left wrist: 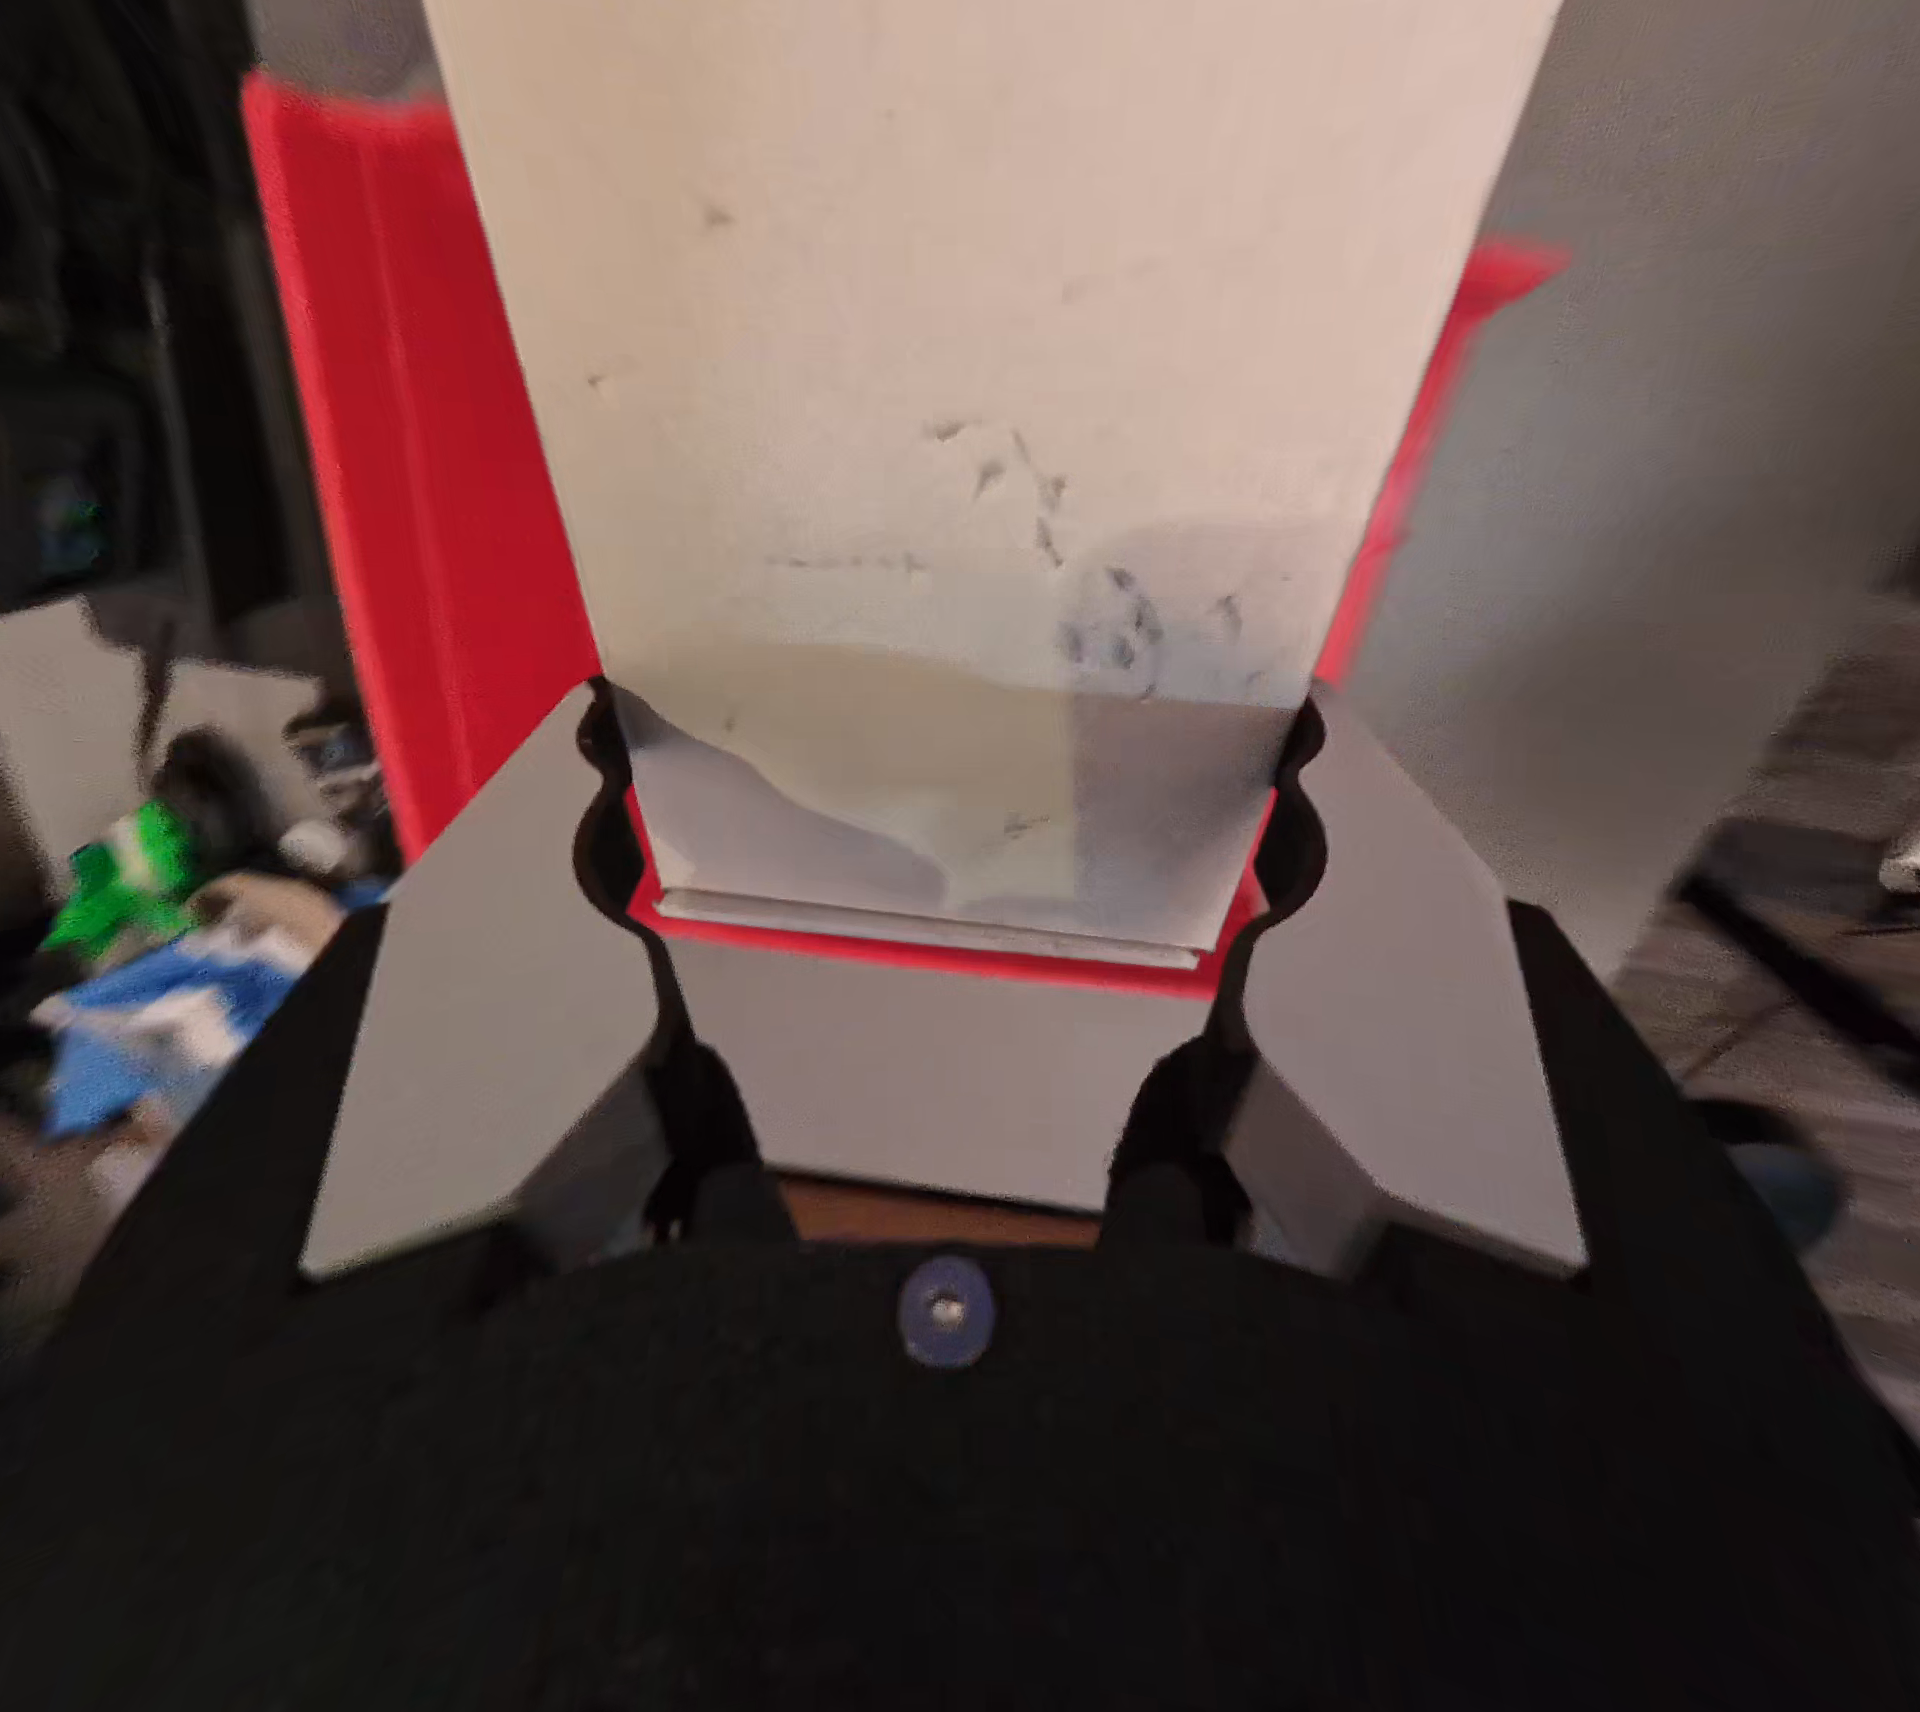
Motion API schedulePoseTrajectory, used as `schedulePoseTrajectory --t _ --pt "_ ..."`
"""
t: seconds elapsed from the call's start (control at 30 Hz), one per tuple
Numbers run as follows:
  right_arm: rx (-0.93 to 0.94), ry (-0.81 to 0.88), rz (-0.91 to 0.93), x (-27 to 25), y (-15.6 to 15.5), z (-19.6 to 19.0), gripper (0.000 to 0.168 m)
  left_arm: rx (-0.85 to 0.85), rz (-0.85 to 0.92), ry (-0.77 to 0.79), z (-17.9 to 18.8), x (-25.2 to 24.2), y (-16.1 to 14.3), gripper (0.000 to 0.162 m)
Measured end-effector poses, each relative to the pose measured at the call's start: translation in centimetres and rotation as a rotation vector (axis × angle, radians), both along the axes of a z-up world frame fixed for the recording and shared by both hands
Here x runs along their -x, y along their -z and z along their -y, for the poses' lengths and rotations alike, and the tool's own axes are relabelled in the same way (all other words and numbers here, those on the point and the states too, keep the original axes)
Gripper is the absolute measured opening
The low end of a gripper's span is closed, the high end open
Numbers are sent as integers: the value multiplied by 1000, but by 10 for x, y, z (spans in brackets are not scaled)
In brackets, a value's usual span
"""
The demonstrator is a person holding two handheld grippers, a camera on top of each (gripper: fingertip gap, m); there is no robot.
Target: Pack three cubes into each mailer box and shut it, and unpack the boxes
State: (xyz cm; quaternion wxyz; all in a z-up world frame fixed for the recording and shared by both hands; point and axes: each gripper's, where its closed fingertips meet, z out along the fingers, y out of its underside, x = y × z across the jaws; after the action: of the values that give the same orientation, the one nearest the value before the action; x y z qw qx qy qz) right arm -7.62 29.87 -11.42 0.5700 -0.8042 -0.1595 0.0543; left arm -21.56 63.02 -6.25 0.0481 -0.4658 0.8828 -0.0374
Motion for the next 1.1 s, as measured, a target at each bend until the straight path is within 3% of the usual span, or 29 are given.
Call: schedulePoseTrajectory --t 0.1,0.17,0.23,0.3,0.37,0.43,0.47,0.5,0.6,0.67,0.7,0.83,0.93,1.0,1.1 --pt "-38 -75 81 12 -13 -20 102 265 -31 25 74 -12 -26 121" --pt "-47 -106 133 17 -25 -30 102 408 -106 84 126 -20 -27 120" --pt "-75 -103 122 16 -40 -36 102 486 -201 150 171 -26 -14 121" --pt "-97 -191 90 26 -45 -30 113 541 -304 213 208 -31 5 121" --pt "-94 -256 140 37 -37 -20 113 613 -402 243 240 -38 25 121" --pt "-123 -191 242 33 -23 -23 119 648 -509 269 262 -42 45 120" --pt "-128 -126 307 23 -17 -26 107 645 -552 284 269 -42 55 120" --pt "-140 -57 359 10 -13 -27 80 639 -595 295 277 -41 64 120" --pt "-155 -45 410 -2 0 -20 76 561 -625 317 285 -43 88 116" --pt "-206 -75 410 3 -4 -14 95 681 -691 334 300 -37 73 38" --pt "-234 -95 398 8 -9 -12 95 702 -670 329 304 -41 70 34" --pt "-175 -128 293 14 -7 -17 97 678 -574 278 301 -61 72 54" --pt "-67 -135 182 9 8 -16 86 684 -433 165 300 -80 71 91" --pt "-34 -99 135 5 13 -13 86 682 -272 63 303 -92 64 96" --pt "-17 -97 109 5 18 -9 89 479 -29 17 305 -87 67 118"
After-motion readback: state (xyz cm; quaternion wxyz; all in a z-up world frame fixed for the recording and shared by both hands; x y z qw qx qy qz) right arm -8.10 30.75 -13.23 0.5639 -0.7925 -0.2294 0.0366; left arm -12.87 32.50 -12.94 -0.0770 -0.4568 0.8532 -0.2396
